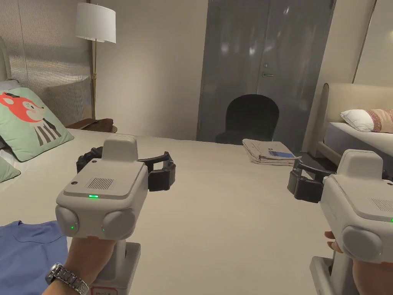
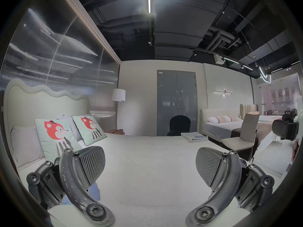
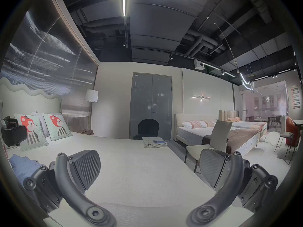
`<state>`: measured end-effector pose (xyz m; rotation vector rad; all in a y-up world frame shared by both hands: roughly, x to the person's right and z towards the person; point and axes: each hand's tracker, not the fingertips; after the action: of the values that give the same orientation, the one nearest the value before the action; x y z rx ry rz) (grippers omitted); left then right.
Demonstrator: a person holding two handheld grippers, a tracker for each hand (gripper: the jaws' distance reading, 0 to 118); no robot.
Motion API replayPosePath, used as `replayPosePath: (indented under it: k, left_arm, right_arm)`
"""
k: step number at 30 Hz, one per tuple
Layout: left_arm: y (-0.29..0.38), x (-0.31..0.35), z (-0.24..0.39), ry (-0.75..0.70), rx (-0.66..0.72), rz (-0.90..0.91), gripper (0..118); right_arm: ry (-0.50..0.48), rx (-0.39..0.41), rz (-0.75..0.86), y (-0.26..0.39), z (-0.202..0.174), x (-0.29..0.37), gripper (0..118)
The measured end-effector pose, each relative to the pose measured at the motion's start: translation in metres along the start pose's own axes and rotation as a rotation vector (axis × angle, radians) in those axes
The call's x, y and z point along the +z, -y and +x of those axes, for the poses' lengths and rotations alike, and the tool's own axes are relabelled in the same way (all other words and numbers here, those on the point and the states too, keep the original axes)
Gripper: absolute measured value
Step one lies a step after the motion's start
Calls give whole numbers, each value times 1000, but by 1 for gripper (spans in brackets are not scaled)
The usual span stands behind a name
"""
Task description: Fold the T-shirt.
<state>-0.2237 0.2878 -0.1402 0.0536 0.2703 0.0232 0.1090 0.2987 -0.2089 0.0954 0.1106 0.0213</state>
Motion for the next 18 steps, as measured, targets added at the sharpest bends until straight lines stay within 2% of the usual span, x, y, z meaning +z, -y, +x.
replayPosePath:
  k: [18]
  left_arm:
    - [0, 0, 2, -4, -5, -6, 111]
  right_arm:
    - [-1, 13, 4, 3, 0, 3, 118]
